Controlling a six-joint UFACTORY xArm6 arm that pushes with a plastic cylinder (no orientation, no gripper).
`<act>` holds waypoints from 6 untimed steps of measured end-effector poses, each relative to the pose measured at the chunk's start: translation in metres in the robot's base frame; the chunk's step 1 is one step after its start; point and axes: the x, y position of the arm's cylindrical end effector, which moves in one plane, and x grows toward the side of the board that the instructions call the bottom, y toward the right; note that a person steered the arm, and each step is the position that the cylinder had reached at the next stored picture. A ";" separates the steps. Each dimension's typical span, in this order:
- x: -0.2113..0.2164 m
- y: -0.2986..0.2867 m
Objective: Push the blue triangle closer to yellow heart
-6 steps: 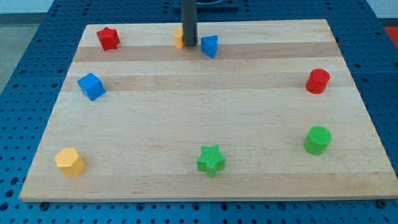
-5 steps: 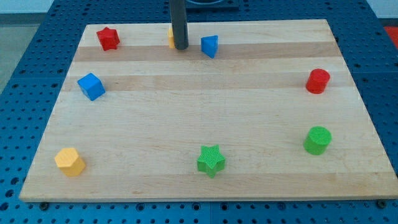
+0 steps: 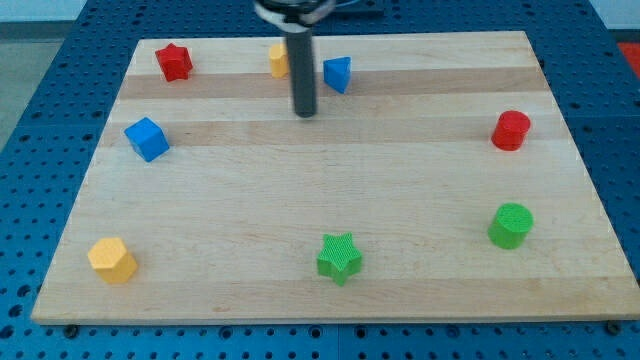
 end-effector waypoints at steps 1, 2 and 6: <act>-0.001 0.010; 0.010 0.033; -0.101 0.015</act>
